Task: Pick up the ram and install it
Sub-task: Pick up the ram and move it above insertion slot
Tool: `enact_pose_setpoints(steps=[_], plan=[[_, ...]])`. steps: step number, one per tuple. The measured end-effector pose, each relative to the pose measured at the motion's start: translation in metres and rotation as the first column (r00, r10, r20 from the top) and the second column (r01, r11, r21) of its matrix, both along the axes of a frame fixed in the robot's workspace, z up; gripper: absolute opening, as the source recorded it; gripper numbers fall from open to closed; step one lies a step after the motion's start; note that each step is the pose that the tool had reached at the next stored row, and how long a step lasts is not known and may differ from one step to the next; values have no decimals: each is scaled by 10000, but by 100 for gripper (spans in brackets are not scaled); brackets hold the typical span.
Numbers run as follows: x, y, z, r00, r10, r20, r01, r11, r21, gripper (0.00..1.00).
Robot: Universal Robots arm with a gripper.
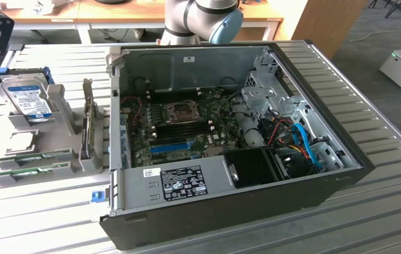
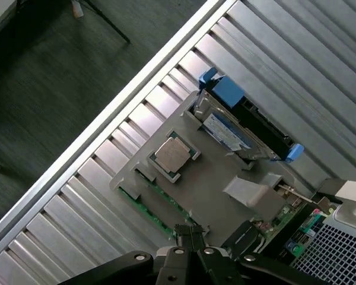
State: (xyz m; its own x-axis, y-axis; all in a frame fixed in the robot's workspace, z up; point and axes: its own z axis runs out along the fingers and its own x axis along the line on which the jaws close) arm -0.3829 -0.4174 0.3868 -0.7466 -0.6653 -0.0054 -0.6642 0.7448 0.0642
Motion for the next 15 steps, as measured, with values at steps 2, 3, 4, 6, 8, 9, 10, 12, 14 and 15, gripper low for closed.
enact_pose_setpoints(steps=[2, 3, 4, 6, 8, 9, 10, 12, 14, 15], plan=[[0, 0, 0, 9997, 231, 0, -231, 9997, 10, 10], [0, 0, 0, 9994, 337, 0, -337, 9994, 16, 10], [0, 0, 0, 9990, 440, 0, -440, 9990, 22, 10], [0, 0, 0, 9979, 641, 1, -641, 9979, 30, 10], [0, 0, 0, 9965, 837, 1, -837, 9965, 36, 10], [0, 0, 0, 9955, 944, 2, -944, 9955, 40, 10], [0, 0, 0, 9943, 1067, 2, -1067, 9943, 45, 10], [0, 0, 0, 9915, 1299, 3, -1299, 9915, 57, 10], [0, 0, 0, 9885, 1512, 5, -1512, 9885, 71, 10], [0, 0, 0, 9869, 1616, 7, -1616, 9868, 78, 10]])
